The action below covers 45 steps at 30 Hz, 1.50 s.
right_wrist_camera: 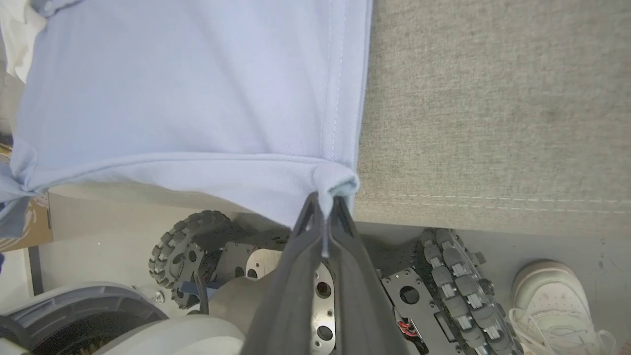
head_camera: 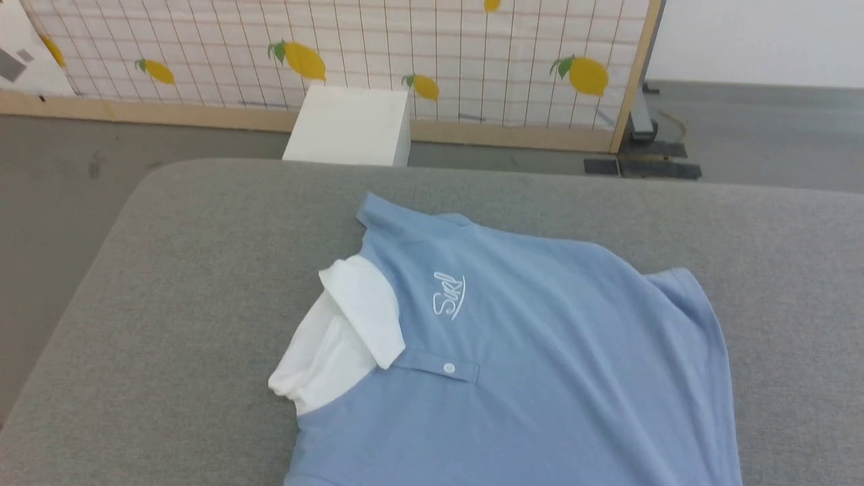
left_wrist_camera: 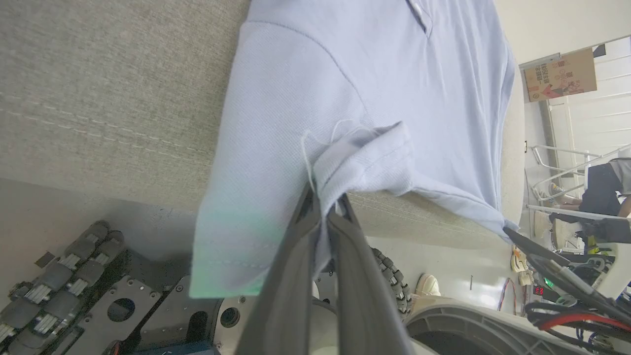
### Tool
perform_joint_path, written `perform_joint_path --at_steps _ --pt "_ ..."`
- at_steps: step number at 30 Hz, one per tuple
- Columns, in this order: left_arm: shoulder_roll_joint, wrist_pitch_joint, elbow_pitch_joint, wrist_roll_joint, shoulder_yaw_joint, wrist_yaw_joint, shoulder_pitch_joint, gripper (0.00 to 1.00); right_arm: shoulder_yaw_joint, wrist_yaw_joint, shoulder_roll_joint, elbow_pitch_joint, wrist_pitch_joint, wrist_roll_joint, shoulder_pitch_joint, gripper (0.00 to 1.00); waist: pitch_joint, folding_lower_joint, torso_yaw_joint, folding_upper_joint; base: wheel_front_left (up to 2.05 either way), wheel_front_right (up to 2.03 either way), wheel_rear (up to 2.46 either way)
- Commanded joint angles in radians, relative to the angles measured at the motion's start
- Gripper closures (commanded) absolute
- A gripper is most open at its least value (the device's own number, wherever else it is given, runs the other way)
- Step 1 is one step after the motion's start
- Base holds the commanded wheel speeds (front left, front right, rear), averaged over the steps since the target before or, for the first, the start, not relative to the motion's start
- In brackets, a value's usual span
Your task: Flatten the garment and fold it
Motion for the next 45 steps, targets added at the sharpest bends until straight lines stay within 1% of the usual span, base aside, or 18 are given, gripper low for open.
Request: perform_joint_path --at_steps 1,3,6,10,16,21,28,32,37,42,43,44,45 --pt "0.01 -0.009 -0.016 -0.007 0.009 0.004 0.023 1.0 -0.013 -0.002 0.017 -0.022 0.008 -0.008 0.018 1.0 -0.031 0.0001 0.0 -0.0001 0.0 0.0 0.0" --pt "0.011 -0.027 -0.037 0.006 0.018 0.002 0.027 1.0 -0.024 -0.002 0.032 -0.045 0.003 -0.014 0.023 1.0 -0.037 0.0001 -0.002 -0.0001 0.0 0.0 0.0" --pt "0.014 -0.057 -0.058 0.04 0.024 -0.013 -0.001 1.0 -0.019 -0.002 0.026 -0.07 -0.031 -0.037 0.003 1.0 -0.04 0.0001 -0.006 -0.0001 0.0 0.0 0.0" --pt "0.012 -0.084 -0.058 0.087 0.013 -0.049 -0.086 1.0 0.009 -0.002 -0.01 -0.077 -0.102 -0.066 -0.063 1.0 -0.024 0.0001 -0.014 -0.0001 0.0 0.0 0.0" --pt "0.006 -0.101 0.004 0.171 -0.023 -0.097 -0.272 1.0 0.062 -0.002 -0.082 -0.032 -0.208 -0.089 -0.211 1.0 0.043 0.0001 -0.03 -0.0001 0.0 0.0 0.0" --pt "-0.01 -0.105 0.099 0.219 -0.05 -0.139 -0.445 1.0 0.099 -0.002 -0.147 0.029 -0.27 -0.1 -0.348 1.0 0.151 0.0001 -0.039 -0.0001 0.0 0.0 0.0" --pt "-0.037 -0.087 0.278 0.261 -0.096 -0.184 -0.647 1.0 0.161 -0.002 -0.206 0.136 -0.305 -0.103 -0.505 1.0 0.295 0.0001 -0.047 -0.0001 0.0 0.0 0.0" --pt "-0.049 -0.074 0.384 0.279 -0.127 -0.203 -0.722 1.0 0.209 -0.002 -0.222 0.197 -0.311 -0.099 -0.571 1.0 0.339 0.0001 -0.054 -0.0001 0.0 0.0 0.0" --pt "-0.056 -0.064 0.503 0.3 -0.16 -0.217 -0.777 1.0 0.26 -0.002 -0.231 0.27 -0.312 -0.09 -0.618 1.0 0.368 0.0001 -0.058 -0.0001 0.0 0.0 0.0" --pt "-0.068 -0.025 0.581 0.283 -0.181 -0.223 -0.806 1.0 0.284 -0.002 -0.236 0.34 -0.299 -0.078 -0.643 1.0 0.381 0.0001 -0.057 -0.0001 0.0 0.0 0.0" --pt "-0.072 -0.026 0.585 0.279 -0.179 -0.222 -0.809 1.0 0.283 -0.002 -0.235 0.35 -0.296 -0.077 -0.646 0.87 0.381 0.0001 -0.057 -0.0001 0.0 0.0 0.0" --pt "-0.076 -0.029 0.587 0.273 -0.173 -0.218 -0.811 1.0 0.281 -0.002 -0.234 0.355 -0.298 -0.077 -0.65 0.52 0.38 0.0001 -0.056 -0.0001 0.0 0.0 0.0" --pt "-0.08 -0.034 0.585 0.268 -0.169 -0.216 -0.81 0.75 0.274 -0.002 -0.23 0.359 -0.303 -0.074 -0.652 0.0 0.376 0.0001 -0.055 -0.0001 0.0 0.0 0.0"
